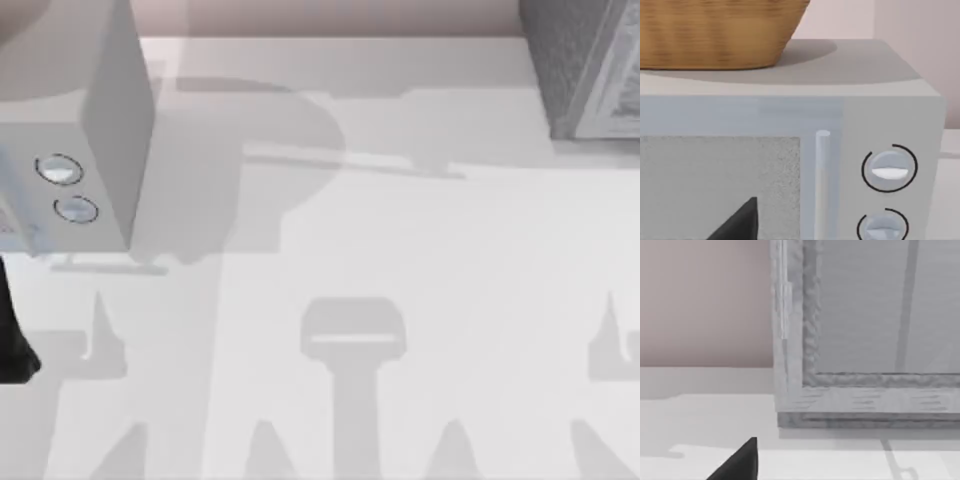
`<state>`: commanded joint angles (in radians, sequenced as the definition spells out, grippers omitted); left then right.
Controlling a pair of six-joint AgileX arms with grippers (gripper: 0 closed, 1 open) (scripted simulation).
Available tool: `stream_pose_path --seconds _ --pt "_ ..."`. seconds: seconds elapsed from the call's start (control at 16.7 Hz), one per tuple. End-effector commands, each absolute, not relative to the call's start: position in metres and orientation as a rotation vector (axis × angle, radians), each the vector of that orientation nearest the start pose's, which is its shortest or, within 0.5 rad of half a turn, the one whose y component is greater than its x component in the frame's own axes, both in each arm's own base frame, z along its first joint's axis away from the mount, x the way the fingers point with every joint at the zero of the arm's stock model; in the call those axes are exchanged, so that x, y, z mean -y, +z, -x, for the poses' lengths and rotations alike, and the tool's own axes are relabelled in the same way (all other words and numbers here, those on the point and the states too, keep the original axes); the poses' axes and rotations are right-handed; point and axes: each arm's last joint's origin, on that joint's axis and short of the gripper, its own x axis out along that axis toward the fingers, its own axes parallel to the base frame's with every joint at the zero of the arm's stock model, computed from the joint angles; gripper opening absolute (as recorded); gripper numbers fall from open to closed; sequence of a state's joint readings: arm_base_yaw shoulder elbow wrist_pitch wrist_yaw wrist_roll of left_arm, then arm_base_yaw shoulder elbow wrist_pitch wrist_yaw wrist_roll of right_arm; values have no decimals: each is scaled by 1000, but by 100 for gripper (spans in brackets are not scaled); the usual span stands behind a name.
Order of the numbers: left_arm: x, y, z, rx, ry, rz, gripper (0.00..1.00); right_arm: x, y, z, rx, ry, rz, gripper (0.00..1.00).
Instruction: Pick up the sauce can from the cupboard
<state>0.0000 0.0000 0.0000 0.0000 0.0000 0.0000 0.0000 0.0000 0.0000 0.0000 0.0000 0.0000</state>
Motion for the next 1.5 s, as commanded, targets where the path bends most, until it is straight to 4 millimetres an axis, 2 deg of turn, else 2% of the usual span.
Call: stream_pose_path --seconds 0.18,0.3,0.42,0.66,0.9,1.2,1.5 --pt "1 160 -106 0 0 0 100 1 163 -105 2 0 0 100" --pt "1 160 -106 0 0 0 100 1 176 -105 10 2 -1 100" --pt "1 160 -106 0 0 0 100 0 199 -104 16 2 -1 100" --pt "1 160 -106 0 0 0 100 -3 261 -109 17 0 -1 100" --pt "1 160 -106 0 0 0 100 -8 335 -128 8 -4 0 100" --pt "1 160 -106 0 0 0 100 -19 421 -171 -3 -6 2 100" --pt "1 160 -106 0 0 0 100 -34 480 -220 -5 -3 3 100"
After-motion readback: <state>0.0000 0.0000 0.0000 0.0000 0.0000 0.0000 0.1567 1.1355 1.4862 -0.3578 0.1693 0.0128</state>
